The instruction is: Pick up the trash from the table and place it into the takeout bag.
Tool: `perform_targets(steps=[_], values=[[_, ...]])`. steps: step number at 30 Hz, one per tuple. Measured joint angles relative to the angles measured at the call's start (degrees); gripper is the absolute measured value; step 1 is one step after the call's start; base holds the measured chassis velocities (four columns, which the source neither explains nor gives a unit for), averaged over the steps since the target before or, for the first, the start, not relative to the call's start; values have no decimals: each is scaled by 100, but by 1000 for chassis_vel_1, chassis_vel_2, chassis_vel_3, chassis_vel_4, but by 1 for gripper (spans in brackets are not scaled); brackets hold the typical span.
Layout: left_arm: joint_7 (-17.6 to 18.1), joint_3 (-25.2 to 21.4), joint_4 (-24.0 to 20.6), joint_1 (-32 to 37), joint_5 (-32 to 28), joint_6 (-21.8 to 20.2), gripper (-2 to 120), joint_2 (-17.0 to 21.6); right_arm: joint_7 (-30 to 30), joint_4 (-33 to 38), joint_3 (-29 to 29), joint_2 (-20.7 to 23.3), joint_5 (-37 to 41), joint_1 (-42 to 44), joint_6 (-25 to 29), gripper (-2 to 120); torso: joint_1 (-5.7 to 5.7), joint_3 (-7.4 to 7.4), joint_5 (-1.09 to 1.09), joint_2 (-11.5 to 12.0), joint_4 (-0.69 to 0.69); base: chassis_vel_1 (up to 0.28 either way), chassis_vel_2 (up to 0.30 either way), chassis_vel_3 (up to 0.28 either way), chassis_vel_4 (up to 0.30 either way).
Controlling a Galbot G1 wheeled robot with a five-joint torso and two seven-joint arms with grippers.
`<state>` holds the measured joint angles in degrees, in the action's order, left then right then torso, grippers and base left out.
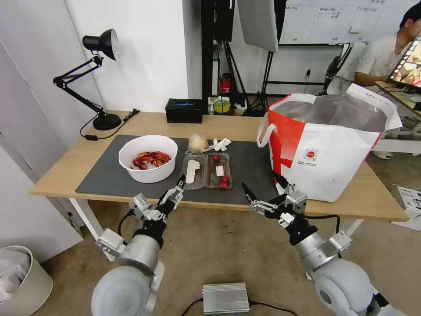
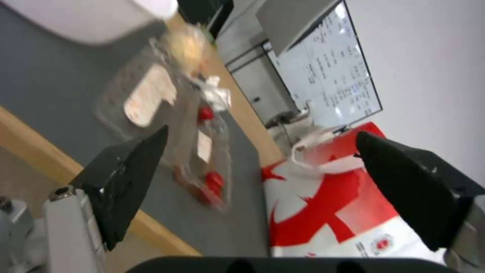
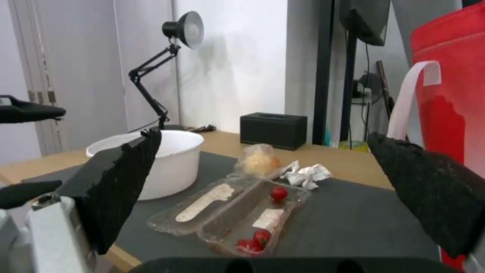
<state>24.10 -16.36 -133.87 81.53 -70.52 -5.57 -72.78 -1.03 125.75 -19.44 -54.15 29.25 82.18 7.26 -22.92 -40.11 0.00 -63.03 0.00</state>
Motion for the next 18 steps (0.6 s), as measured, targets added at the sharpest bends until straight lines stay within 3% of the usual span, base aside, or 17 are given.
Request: perform_targets(steps=[8, 14, 18], values=[[148, 244, 393, -399, -191, -52, 100, -106, 9, 86, -151, 34, 10, 79, 1, 100, 0, 0, 0, 0, 0, 0, 0, 0, 0], [474, 441, 863, -894, -327, -52, 100, -278, 142, 113, -207, -8, -34, 199, 42, 100, -1, 0, 0, 1, -1, 0, 0, 0, 0], [658, 442, 932, -1003, -420, -112, 100, -415, 183, 108, -223, 28, -52, 238, 83, 100, -1, 0, 0, 0, -1, 0, 0, 0, 0]])
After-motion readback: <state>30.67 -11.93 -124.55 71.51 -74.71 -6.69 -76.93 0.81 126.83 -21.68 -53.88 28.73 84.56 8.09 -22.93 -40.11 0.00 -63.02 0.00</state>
